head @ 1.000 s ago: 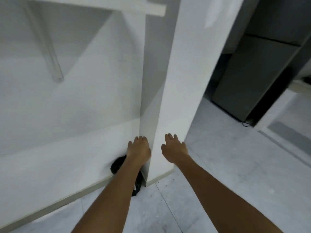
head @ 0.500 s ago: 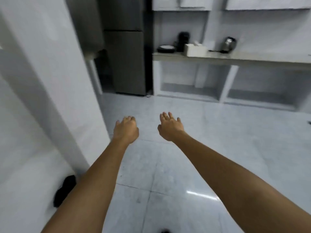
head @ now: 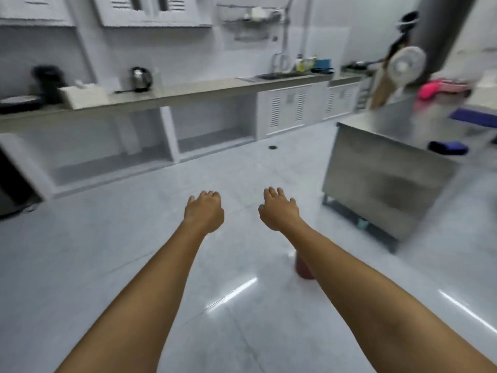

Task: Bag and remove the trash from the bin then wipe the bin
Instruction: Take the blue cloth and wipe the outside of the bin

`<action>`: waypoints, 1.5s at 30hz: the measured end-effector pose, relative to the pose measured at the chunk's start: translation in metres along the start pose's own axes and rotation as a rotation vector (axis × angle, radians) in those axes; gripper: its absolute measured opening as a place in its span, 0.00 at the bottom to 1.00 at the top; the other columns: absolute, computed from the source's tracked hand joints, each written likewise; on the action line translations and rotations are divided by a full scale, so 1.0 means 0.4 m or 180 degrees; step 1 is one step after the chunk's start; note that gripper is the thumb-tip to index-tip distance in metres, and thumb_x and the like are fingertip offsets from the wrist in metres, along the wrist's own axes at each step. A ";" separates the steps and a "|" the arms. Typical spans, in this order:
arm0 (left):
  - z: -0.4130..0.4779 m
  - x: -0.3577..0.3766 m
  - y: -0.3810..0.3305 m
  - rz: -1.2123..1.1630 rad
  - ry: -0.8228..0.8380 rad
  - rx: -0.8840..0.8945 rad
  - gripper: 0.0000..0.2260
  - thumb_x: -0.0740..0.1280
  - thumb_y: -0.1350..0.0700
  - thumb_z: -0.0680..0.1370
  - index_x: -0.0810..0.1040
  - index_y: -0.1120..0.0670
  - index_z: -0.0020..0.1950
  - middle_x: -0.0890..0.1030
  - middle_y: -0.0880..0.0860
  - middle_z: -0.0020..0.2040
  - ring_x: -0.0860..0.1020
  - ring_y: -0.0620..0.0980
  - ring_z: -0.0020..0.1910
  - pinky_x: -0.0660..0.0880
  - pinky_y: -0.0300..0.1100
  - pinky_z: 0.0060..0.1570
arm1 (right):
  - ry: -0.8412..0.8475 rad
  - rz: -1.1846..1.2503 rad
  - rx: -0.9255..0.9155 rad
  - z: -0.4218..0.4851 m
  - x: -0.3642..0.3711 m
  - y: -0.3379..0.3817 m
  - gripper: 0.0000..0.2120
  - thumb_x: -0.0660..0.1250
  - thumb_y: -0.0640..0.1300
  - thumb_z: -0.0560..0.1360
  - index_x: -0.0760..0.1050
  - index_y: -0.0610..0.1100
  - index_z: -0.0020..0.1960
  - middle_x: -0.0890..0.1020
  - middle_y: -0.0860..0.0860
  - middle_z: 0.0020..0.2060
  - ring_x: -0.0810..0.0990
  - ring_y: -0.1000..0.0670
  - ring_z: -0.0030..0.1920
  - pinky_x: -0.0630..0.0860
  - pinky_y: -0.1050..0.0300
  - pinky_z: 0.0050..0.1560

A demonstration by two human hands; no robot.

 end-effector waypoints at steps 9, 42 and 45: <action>0.282 0.010 -0.808 -0.0292 -0.0176 0.1234 0.15 0.54 0.60 0.78 0.68 0.60 0.63 0.73 0.56 0.63 0.69 0.55 0.63 0.63 0.49 0.64 | -0.0377 -0.0070 0.1173 -0.020 -0.226 -0.795 0.28 0.50 0.45 0.81 0.49 0.41 0.78 0.51 0.49 0.79 0.47 0.46 0.79 0.53 0.40 0.74; 1.454 0.244 -2.216 -0.0011 0.0156 0.2013 0.16 0.54 0.54 0.80 0.68 0.59 0.65 0.73 0.56 0.65 0.68 0.55 0.65 0.64 0.51 0.62 | -0.0486 0.0264 0.1949 0.809 -0.503 -2.359 0.23 0.50 0.47 0.80 0.60 0.40 0.72 0.66 0.45 0.71 0.64 0.44 0.70 0.67 0.46 0.63; 1.561 0.318 -2.318 -0.0290 0.0218 0.1749 0.16 0.53 0.52 0.81 0.69 0.60 0.64 0.74 0.56 0.63 0.70 0.55 0.62 0.66 0.49 0.59 | -0.0431 0.0341 0.1840 0.930 -0.477 -2.514 0.21 0.51 0.47 0.80 0.63 0.39 0.70 0.69 0.44 0.68 0.67 0.42 0.67 0.68 0.46 0.61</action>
Point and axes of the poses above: each hand's wrist, its own z-axis towards the middle knuckle, its own x-axis out of the palm, y = z × x, the point moved 2 cm from there along z, towards the middle knuckle
